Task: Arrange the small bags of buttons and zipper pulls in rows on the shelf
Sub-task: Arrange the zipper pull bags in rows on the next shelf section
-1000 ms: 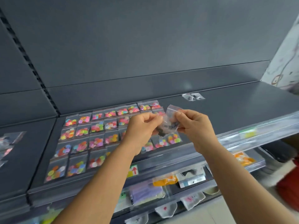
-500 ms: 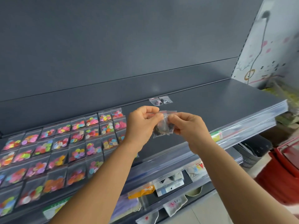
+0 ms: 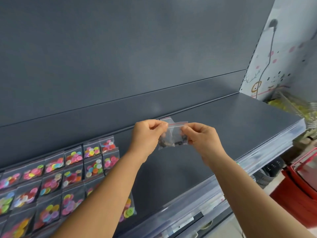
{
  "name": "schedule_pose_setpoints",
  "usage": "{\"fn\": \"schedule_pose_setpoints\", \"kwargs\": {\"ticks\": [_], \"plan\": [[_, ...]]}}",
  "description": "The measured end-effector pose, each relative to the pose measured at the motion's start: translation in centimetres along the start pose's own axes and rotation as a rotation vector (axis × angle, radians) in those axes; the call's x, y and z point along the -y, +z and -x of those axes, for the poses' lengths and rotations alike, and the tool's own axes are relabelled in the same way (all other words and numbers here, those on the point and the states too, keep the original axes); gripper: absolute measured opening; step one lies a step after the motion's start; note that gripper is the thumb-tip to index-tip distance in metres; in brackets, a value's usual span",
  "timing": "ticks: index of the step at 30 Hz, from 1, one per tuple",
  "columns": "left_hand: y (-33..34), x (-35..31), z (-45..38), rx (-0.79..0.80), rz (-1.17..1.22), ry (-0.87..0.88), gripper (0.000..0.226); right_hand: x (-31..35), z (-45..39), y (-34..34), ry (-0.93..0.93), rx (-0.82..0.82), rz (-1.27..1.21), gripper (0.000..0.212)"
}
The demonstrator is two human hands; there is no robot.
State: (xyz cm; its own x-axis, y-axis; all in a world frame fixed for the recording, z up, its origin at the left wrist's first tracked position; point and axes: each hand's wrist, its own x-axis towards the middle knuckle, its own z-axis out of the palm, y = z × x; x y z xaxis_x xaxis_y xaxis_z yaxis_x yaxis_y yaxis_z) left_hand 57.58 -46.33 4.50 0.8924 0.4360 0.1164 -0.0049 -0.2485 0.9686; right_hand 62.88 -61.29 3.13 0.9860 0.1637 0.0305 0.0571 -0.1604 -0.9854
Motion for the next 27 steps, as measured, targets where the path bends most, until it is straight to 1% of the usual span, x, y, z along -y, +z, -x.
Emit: {"fn": "schedule_pose_setpoints", "kwargs": {"ticks": [2,7,13,17,21,23,25,27], "plan": [[0.3,0.3,-1.1,-0.019,-0.025,0.000,0.018,-0.4,-1.5,-0.2,-0.004,-0.021,0.013,0.019],[2.2,1.3,-3.7,-0.019,-0.021,-0.034,0.016,-1.5,-5.7,-1.4,-0.042,0.012,0.048,0.025],[6.2,2.3,-7.3,-0.118,-0.087,-0.078,0.014,-3.4,-12.3,-3.7,-0.050,0.092,0.217,0.018],[9.9,3.1,-9.9,-0.140,-0.171,-0.113,0.016,-4.8,-16.3,-5.1,-0.038,0.153,0.287,0.012],[12.8,3.6,-12.1,-0.157,-0.273,-0.125,0.015,-6.3,-19.4,-5.9,-0.041,0.195,0.348,0.010],[13.7,3.6,-13.0,-0.169,-0.356,-0.120,0.014,-6.6,-20.6,-5.9,-0.047,0.214,0.384,0.014],[14.2,3.5,-13.6,-0.185,-0.460,-0.111,0.014,-6.7,-21.4,-5.9,-0.091,0.238,0.455,0.025],[14.3,3.5,-13.6,-0.193,-0.585,-0.084,0.030,-6.9,-21.9,-6.0,-0.183,0.269,0.556,0.037]]}}
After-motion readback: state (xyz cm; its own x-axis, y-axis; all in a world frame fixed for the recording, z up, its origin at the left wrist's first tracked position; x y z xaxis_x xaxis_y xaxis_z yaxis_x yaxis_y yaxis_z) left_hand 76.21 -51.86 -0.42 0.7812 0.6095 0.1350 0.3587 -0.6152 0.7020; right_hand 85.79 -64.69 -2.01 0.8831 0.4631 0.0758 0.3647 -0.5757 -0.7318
